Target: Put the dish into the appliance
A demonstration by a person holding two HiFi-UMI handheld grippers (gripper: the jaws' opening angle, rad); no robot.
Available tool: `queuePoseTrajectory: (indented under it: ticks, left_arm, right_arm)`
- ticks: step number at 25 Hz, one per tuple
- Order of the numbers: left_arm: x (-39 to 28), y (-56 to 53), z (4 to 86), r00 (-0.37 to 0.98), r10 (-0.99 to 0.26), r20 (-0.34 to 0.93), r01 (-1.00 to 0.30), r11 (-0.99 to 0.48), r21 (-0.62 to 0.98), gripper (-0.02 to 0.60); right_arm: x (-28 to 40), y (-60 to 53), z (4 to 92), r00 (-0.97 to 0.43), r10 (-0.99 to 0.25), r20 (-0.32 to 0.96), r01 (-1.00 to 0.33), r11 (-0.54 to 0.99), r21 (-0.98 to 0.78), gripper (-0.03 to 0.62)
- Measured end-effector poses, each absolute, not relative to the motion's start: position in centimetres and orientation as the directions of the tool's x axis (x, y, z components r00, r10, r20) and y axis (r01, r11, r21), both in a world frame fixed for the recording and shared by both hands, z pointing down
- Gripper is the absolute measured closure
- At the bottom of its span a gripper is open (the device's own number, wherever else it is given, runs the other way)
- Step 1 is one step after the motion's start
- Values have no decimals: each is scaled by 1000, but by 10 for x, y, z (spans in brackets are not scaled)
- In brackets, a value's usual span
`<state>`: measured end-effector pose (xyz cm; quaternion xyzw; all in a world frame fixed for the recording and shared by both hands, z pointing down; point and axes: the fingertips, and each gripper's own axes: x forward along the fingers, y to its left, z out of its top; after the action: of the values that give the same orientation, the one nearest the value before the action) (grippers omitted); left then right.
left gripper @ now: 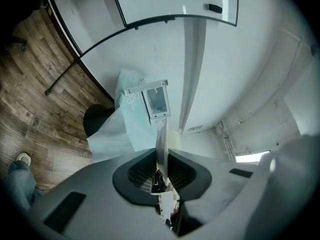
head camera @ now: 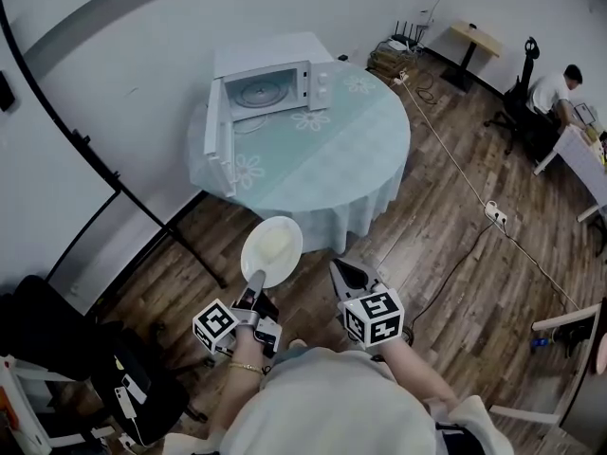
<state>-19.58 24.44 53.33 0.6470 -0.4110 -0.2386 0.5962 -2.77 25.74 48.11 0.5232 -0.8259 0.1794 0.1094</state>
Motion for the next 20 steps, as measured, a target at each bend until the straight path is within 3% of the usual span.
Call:
queuePoseTrajectory:
  ticks: [20]
  left_arm:
    - [-217, 204, 538, 611, -774, 166, -236, 22, 971, 532]
  right_arm:
    - [-72, 232, 486, -415, -838, 354, -909, 365, -200, 589]
